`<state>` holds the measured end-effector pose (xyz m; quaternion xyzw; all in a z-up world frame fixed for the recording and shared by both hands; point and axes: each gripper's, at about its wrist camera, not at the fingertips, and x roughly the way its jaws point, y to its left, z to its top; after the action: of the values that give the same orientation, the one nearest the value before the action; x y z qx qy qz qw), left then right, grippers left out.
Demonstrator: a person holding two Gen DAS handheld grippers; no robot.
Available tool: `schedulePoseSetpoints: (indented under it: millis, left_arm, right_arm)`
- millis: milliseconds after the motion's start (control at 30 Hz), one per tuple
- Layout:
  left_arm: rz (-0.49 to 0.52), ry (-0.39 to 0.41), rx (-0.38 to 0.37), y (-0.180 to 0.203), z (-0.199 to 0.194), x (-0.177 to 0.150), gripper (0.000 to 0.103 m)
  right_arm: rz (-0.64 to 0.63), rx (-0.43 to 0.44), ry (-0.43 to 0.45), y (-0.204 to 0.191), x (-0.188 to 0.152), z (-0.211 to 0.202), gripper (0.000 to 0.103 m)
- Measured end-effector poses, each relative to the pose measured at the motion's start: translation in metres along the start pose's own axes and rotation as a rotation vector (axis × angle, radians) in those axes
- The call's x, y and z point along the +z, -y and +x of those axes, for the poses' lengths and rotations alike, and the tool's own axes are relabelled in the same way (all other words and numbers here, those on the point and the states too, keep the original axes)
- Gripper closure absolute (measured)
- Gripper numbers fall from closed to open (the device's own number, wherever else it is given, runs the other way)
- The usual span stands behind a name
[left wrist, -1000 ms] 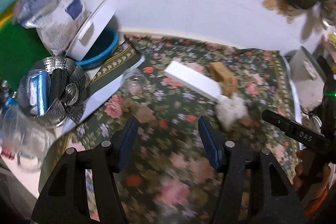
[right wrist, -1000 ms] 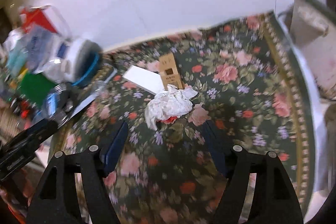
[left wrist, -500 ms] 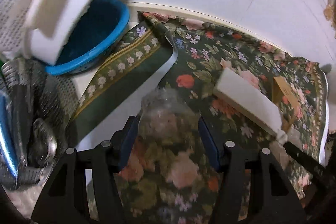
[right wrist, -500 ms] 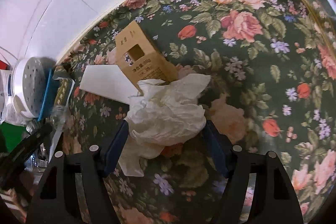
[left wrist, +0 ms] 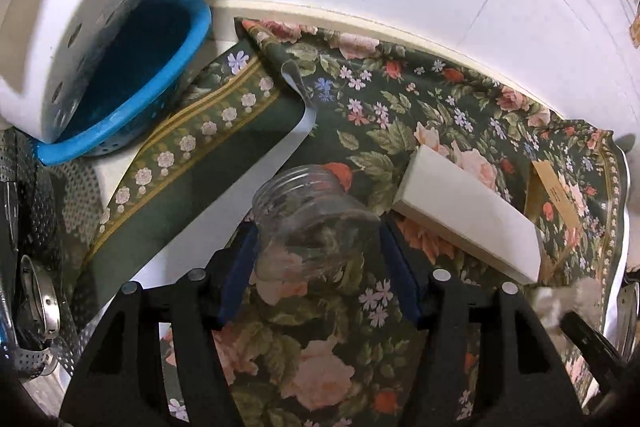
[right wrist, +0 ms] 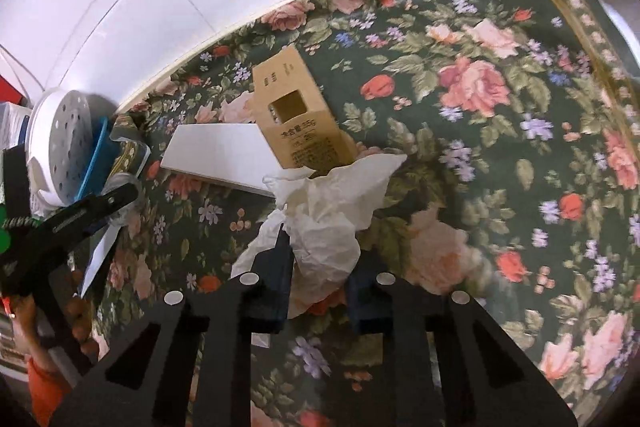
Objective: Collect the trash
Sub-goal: 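Carry the glass jar and tissue down over the floor bin with both grippers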
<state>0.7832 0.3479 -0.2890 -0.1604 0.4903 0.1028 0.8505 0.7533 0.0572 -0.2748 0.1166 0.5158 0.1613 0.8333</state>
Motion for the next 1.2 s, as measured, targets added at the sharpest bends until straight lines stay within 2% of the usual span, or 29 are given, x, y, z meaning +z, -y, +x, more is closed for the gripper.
schedulePoseSetpoints:
  millis: [100, 233, 467, 600, 833, 1000, 1200]
  left_arm:
    - [0.016, 0.025, 0.014, 0.006, 0.000, -0.002, 0.042]
    - [0.032, 0.031, -0.023, 0.017, -0.016, -0.010, 0.042]
    - [0.093, 0.123, -0.055, 0.065, -0.081, -0.037, 0.042]
    - [0.119, 0.182, -0.059, 0.101, -0.126, -0.071, 0.042]
    - [0.068, 0.223, -0.092, 0.148, -0.189, -0.147, 0.042]
    - [0.055, 0.266, -0.106, 0.170, -0.238, -0.189, 0.042]
    - [0.090, 0.307, -0.111, 0.173, -0.288, -0.232, 0.042]
  right_arm:
    - [0.005, -0.005, 0.019, 0.007, -0.003, -0.014, 0.084]
    - [0.028, -0.014, 0.053, 0.023, -0.005, -0.037, 0.084]
    - [0.051, -0.017, 0.139, 0.050, -0.010, -0.086, 0.084]
    - [0.010, -0.008, 0.202, 0.064, -0.014, -0.125, 0.084]
    - [-0.095, 0.058, 0.289, 0.091, -0.031, -0.196, 0.084]
    - [-0.179, 0.096, 0.321, 0.102, -0.049, -0.240, 0.084]
    - [-0.218, 0.127, 0.346, 0.099, -0.078, -0.274, 0.084]
